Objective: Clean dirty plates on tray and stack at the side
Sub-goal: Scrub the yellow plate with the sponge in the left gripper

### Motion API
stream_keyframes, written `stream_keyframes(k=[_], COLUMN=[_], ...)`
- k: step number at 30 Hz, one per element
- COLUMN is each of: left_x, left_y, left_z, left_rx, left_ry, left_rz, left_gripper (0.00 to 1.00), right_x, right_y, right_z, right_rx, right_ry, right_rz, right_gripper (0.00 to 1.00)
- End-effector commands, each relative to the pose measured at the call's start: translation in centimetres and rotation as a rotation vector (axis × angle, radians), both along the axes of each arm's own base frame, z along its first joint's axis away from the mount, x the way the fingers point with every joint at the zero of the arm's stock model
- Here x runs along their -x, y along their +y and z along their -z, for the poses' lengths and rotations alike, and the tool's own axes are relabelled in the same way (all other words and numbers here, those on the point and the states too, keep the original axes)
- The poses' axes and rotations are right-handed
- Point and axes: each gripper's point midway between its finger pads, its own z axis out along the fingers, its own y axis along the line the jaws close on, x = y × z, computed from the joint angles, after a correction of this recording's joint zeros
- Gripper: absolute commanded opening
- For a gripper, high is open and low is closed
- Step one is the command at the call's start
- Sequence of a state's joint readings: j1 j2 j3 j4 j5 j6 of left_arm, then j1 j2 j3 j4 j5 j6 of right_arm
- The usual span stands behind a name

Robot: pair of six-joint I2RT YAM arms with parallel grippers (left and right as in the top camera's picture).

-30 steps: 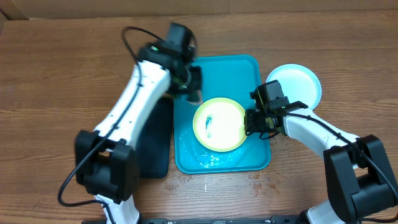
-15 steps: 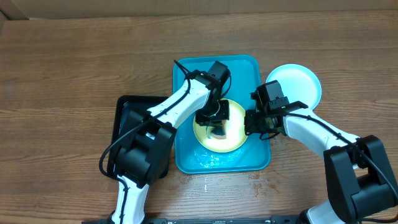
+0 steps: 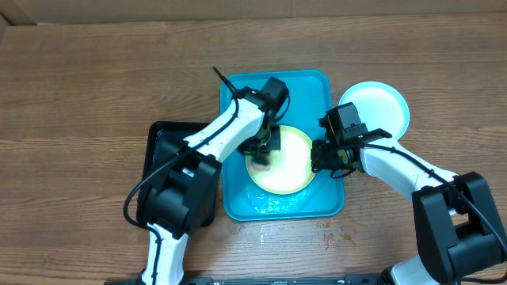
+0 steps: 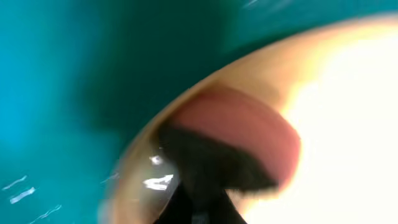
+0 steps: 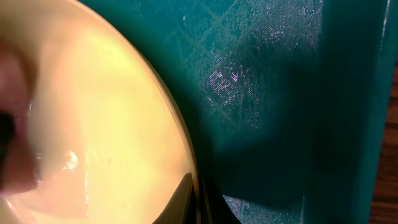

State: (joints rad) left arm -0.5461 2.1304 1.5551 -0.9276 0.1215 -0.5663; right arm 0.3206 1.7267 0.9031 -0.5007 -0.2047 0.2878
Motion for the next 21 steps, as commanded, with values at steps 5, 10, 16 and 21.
stream_keyframes(k=[5, 10, 16, 21], left_x=[3.6, 5.3, 5.8, 4.0], left_y=[-8.7, -8.2, 0.1, 7.1], left_z=[-0.4, -0.3, 2.6, 2.3], left_rx=[0.490, 0.463, -0.024, -0.416], left_ry=[0.229, 0.272, 0.249, 0.125], left_rz=[0.104, 0.149, 0.081, 0.049], left_gripper=[0.04, 0.04, 0.04, 0.04], right_x=[0.7, 0.7, 0.8, 0.9], right_y=[-1.1, -1.1, -1.1, -1.1], right_z=[0.7, 0.7, 0.7, 0.8], right_rx=[0.056, 0.056, 0.057, 0.059], right_ry=[0.025, 0.026, 0.029, 0.035], right_rz=[0.013, 0.013, 0.013, 0.013], right_gripper=[0.04, 0.04, 0.04, 0.04])
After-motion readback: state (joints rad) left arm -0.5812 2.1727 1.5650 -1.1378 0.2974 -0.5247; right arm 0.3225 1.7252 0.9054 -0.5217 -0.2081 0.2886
